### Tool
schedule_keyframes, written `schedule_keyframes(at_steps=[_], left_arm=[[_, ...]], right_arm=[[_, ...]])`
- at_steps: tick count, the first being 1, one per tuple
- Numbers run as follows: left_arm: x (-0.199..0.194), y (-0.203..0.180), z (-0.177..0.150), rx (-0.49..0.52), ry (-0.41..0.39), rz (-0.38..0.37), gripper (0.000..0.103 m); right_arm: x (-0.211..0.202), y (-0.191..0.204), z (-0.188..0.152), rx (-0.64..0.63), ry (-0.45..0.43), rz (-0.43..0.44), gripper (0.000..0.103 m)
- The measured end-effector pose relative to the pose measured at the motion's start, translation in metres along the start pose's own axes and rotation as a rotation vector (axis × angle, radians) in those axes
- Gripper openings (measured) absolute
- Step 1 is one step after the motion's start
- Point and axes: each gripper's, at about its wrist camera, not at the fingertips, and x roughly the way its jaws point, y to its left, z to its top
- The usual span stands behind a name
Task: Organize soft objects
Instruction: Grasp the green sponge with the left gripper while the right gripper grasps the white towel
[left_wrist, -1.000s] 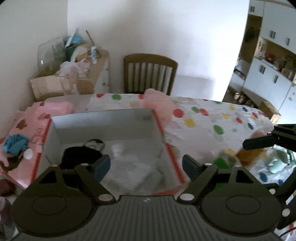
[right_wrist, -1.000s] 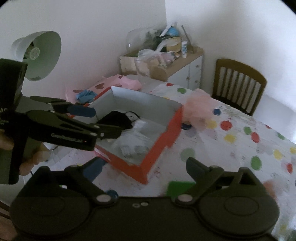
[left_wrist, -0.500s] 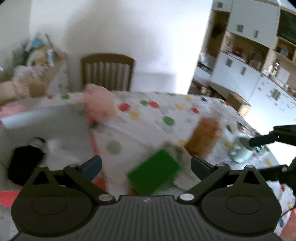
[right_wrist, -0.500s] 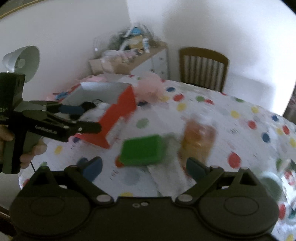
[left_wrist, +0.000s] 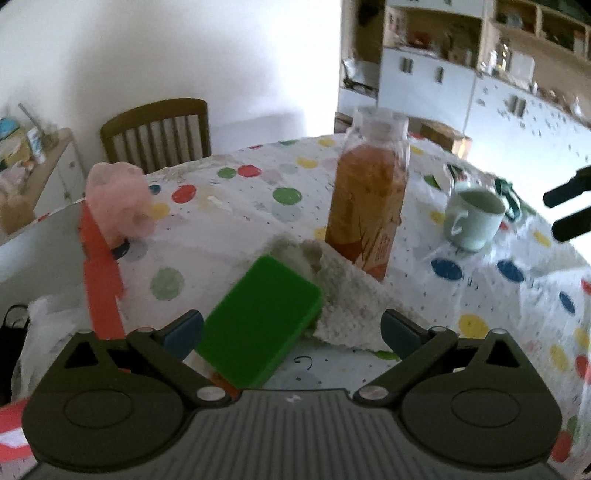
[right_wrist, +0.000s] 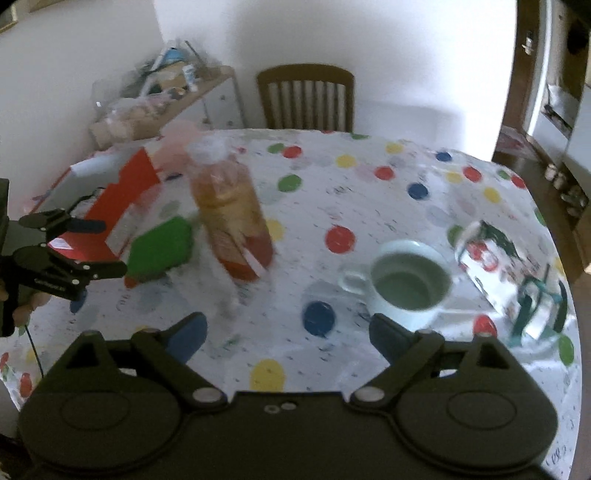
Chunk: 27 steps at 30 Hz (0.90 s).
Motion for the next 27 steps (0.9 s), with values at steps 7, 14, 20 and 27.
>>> schedule_keyframes(at_steps=[7, 14, 20, 27], left_arm=[[0.033, 0.007, 0.004, 0.103, 0.065, 0.019, 0.103], [0.063, 0.013, 0.004, 0.157, 0.135, -0.005, 0.103], [0.078, 0.012, 0.001, 0.190, 0.148, 0.002, 0.103], [0.086, 0.024, 0.003, 0.128, 0.153, -0.025, 0.098]], right_arm=[[0.016, 0.004, -0.009, -0.039, 0.044, 0.033, 0.088], [0.063, 0.038, -0.003, -0.123, 0.106, 0.087, 0.081], [0.112, 0.067, 0.005, -0.195, 0.147, 0.098, 0.069], [0.156, 0.082, 0.016, -0.191, 0.176, 0.102, 0.051]])
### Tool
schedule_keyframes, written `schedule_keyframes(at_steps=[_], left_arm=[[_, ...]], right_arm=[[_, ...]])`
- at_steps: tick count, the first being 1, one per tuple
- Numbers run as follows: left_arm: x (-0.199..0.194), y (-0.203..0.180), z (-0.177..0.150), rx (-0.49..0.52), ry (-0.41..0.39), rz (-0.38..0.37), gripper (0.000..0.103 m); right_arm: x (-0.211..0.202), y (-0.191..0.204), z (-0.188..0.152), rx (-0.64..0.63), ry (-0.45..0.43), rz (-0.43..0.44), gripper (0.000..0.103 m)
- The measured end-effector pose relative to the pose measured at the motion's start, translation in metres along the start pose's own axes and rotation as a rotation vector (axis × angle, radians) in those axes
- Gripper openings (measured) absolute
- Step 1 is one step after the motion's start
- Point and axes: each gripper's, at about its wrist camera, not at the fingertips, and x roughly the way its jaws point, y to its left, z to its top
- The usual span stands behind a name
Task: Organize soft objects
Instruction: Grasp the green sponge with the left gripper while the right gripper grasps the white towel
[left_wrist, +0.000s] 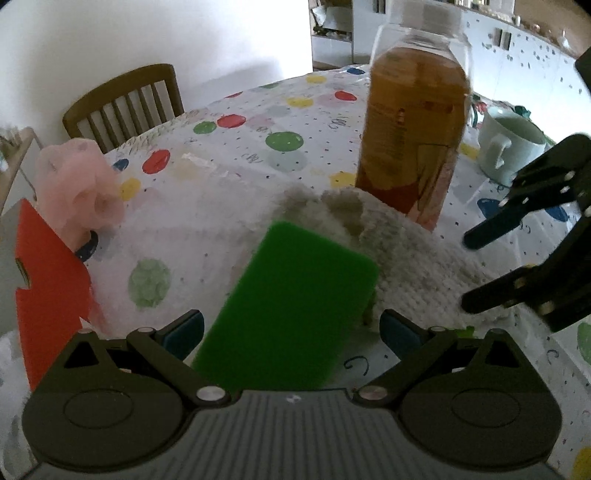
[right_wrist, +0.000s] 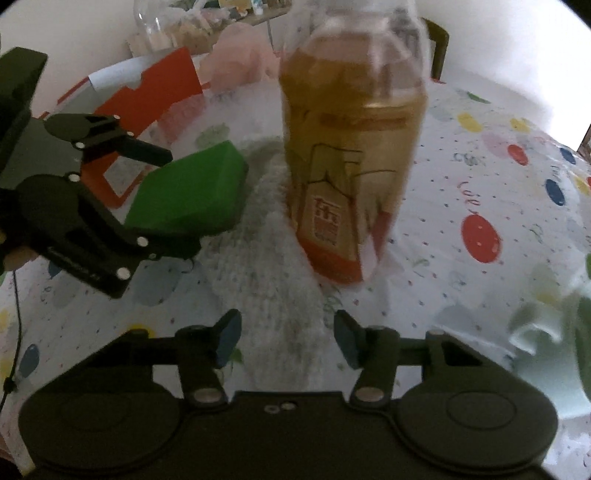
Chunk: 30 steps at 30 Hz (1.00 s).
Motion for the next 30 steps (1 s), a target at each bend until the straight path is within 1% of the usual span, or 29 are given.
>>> schedule_keyframes(at_steps=[1, 3, 9, 11, 13, 18, 25, 30], left_arm=[[0.000, 0.002, 0.000, -0.008, -0.001, -0.005, 0.094], [0.000, 0.004, -0.001, -0.018, -0.001, 0.002, 0.088], [-0.001, 0.011, -0.001, -0.063, -0.006, -0.006, 0.083], [-0.003, 0.010, -0.001, -0.072, -0.011, -0.001, 0.082], [-0.006, 0.009, -0.001, -0.085, -0.021, 0.003, 0.081], [-0.019, 0.004, 0.000, -0.102, -0.051, 0.018, 0.079], [-0.042, 0.012, 0.002, -0.211, -0.074, 0.012, 0.078], [-0.062, 0.018, 0.006, -0.270, -0.088, 0.037, 0.078]], right_arm=[[0.004, 0.002, 0.002, -0.001, 0.003, 0.004, 0.048], [0.009, 0.005, 0.004, -0.008, 0.004, -0.002, 0.048], [0.015, 0.008, 0.007, -0.013, -0.003, -0.018, 0.036], [0.014, 0.010, 0.007, -0.015, -0.007, -0.024, 0.026], [0.012, 0.012, 0.007, -0.013, -0.011, -0.025, 0.014], [0.000, 0.021, 0.004, -0.043, -0.046, -0.047, 0.010], [-0.031, 0.030, 0.006, -0.062, -0.114, -0.028, 0.010], [-0.057, 0.038, 0.011, -0.078, -0.158, -0.018, 0.010]])
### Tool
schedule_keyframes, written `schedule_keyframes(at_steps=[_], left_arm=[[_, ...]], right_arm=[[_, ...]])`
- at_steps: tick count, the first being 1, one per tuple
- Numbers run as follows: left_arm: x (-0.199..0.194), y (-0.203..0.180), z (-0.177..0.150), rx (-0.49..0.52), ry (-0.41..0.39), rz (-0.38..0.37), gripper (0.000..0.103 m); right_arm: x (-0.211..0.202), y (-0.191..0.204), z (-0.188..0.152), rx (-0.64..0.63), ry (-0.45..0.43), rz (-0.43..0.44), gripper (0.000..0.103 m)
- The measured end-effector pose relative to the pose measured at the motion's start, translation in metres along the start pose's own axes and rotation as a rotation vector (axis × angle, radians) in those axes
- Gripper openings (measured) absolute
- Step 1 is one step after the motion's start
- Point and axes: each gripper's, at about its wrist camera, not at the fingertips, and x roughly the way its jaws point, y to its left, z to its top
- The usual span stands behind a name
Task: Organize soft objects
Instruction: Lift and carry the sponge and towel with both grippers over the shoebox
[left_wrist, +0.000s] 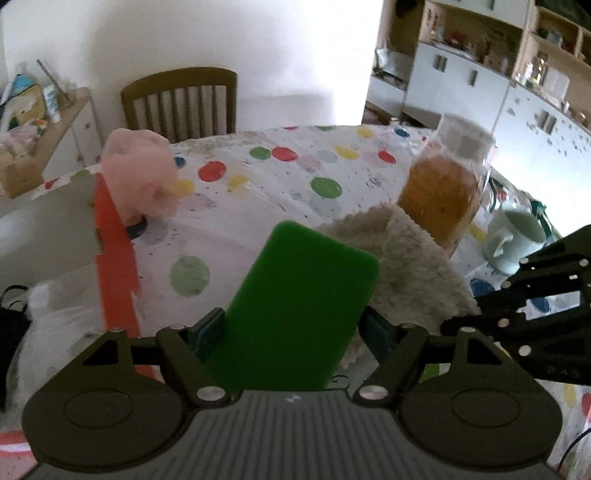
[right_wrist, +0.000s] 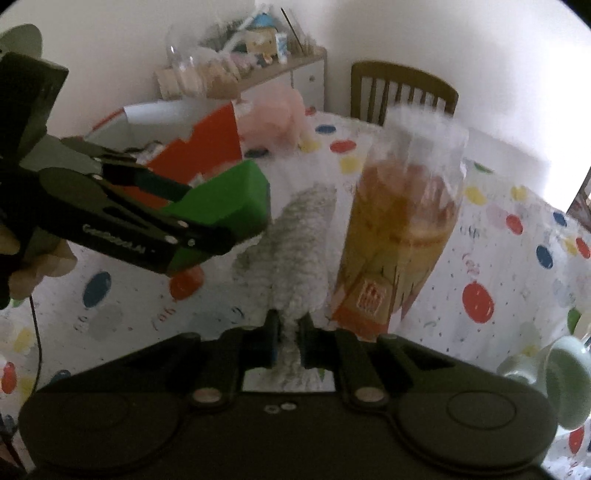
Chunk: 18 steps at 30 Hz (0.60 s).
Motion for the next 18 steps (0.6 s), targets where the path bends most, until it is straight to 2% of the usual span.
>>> schedule_keyframes(at_steps=[18], left_arm=[[-0.085, 0.037, 0.018, -0.105, -0.080, 0.121, 0.078]], right_arm=[[-0.067, 0.033, 0.052, -0.109, -0.117, 0.062, 0.009]])
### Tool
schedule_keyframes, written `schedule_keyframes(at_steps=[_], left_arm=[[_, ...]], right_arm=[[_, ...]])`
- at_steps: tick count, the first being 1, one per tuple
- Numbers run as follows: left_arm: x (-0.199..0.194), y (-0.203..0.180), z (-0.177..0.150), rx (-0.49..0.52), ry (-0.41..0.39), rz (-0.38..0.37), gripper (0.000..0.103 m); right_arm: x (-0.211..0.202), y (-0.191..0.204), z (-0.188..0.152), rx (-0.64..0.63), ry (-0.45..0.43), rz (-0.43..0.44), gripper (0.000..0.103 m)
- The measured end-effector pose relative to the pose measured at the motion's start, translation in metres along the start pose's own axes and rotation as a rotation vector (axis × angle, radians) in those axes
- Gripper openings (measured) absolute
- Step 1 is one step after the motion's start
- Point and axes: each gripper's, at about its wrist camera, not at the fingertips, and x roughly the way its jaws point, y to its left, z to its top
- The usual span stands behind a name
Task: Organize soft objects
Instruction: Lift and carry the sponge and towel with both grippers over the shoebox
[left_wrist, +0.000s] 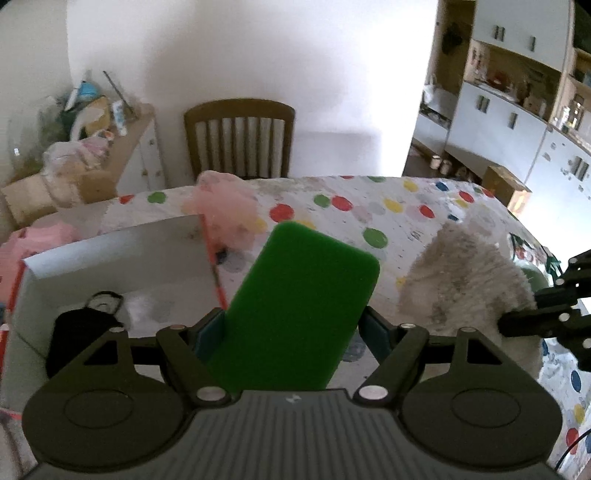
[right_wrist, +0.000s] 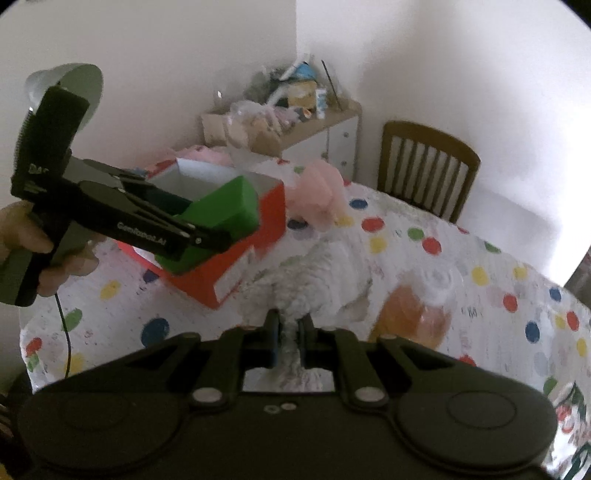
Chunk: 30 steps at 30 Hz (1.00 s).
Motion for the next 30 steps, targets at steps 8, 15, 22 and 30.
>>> schedule_keyframes(at_steps=[8, 15, 22, 30], left_arm=[[-0.026, 0.035, 0.005, -0.029, -0.036, 0.067, 0.078], [-0.046, 0.067, 0.011, -0.051, -0.073, 0.150, 0.078], [-0.051, 0.099, 0.014, -0.045, -0.081, 0.248, 0.078], [-0.040, 0.135, 0.007, -0.073, -0.039, 0.312, 0.078]], right_arm=[[0.000, 0.023, 0.042, -0.050, -0.050, 0.070, 0.010], [0.012, 0.047, 0.082, -0.075, -0.092, 0.133, 0.010], [0.034, 0.071, 0.111, -0.106, -0.112, 0.186, 0.010], [0.086, 0.091, 0.139, -0.144, -0.086, 0.183, 0.010]])
